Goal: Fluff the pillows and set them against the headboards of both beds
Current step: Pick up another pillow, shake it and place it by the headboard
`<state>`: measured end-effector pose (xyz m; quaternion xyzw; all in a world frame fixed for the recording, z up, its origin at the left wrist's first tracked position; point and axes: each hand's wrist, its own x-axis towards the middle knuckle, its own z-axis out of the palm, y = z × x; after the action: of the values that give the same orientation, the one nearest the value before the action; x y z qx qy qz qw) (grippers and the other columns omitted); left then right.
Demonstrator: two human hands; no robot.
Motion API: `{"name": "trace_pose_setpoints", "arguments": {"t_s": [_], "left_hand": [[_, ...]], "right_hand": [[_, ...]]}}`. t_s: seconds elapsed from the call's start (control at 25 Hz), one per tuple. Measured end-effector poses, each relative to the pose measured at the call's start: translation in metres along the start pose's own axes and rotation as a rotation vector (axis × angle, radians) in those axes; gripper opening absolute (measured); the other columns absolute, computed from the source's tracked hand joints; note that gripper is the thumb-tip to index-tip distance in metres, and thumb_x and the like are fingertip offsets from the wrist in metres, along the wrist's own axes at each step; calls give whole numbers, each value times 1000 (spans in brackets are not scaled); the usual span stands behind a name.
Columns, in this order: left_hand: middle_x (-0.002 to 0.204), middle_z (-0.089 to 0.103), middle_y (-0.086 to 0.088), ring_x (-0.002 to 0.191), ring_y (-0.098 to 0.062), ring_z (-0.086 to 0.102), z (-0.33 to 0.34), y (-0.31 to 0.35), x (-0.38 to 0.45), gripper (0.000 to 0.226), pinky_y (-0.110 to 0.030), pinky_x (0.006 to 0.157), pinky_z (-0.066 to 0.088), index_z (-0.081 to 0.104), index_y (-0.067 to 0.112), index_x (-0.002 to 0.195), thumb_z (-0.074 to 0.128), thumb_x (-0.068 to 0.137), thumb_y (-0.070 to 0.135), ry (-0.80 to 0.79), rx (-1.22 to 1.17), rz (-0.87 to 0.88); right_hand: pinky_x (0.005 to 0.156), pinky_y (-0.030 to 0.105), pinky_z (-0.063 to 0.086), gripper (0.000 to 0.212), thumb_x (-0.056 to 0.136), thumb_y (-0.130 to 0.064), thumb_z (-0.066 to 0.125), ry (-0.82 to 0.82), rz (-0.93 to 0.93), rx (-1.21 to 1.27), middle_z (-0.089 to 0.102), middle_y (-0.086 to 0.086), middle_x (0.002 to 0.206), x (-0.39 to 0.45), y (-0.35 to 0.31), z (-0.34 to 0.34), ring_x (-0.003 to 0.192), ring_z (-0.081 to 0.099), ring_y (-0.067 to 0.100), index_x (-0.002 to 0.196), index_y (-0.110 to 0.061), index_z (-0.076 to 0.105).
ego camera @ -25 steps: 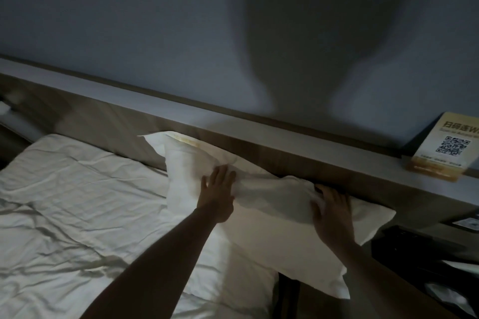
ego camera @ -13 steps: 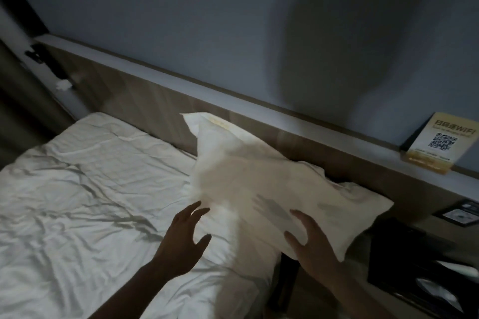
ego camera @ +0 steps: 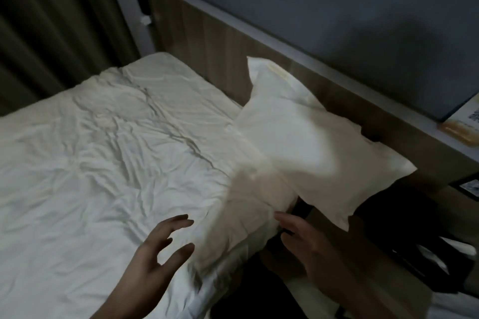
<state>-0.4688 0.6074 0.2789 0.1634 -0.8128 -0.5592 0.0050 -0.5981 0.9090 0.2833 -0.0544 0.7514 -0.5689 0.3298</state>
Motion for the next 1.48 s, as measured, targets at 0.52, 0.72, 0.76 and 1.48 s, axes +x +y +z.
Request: {"name": "trace_pose_setpoints", "arguments": {"t_s": [0.52, 0.72, 0.76, 1.48], "left_hand": [[141, 62, 16, 132, -3, 58, 95, -19, -241, 50, -25, 108, 45, 68, 30, 127, 67, 81, 50, 446, -212, -325], [139, 64, 16, 130, -1, 58, 119, -20, -318, 49, -29, 109, 44, 68, 38, 125, 66, 78, 52, 616, -262, -352], [140, 64, 15, 131, -2, 58, 119, -23, -330, 49, -28, 109, 44, 67, 37, 126, 65, 79, 52, 639, -277, -348], [139, 63, 14, 134, -7, 56, -43, -149, -623, 42, -30, 108, 46, 66, 42, 125, 62, 84, 52, 753, -283, -366]], "right_hand": [[118, 35, 42, 45, 100, -18, 64, -441, -78, -293, 63, -25, 139, -95, 57, 29, 136, 51, -6, 125, -55, 64], [117, 32, 43, 45, 99, -19, 66, -605, -111, -362, 63, -23, 139, -130, 69, 47, 137, 51, -5, 126, -55, 63], [116, 29, 43, 43, 98, -22, 66, -630, -130, -373, 63, -22, 140, -136, 71, 55, 138, 51, -4, 127, -53, 63], [108, 16, 44, 37, 101, -22, 64, -722, -136, -396, 67, -22, 134, -342, 129, 368, 133, 55, -7, 128, -48, 65]]}}
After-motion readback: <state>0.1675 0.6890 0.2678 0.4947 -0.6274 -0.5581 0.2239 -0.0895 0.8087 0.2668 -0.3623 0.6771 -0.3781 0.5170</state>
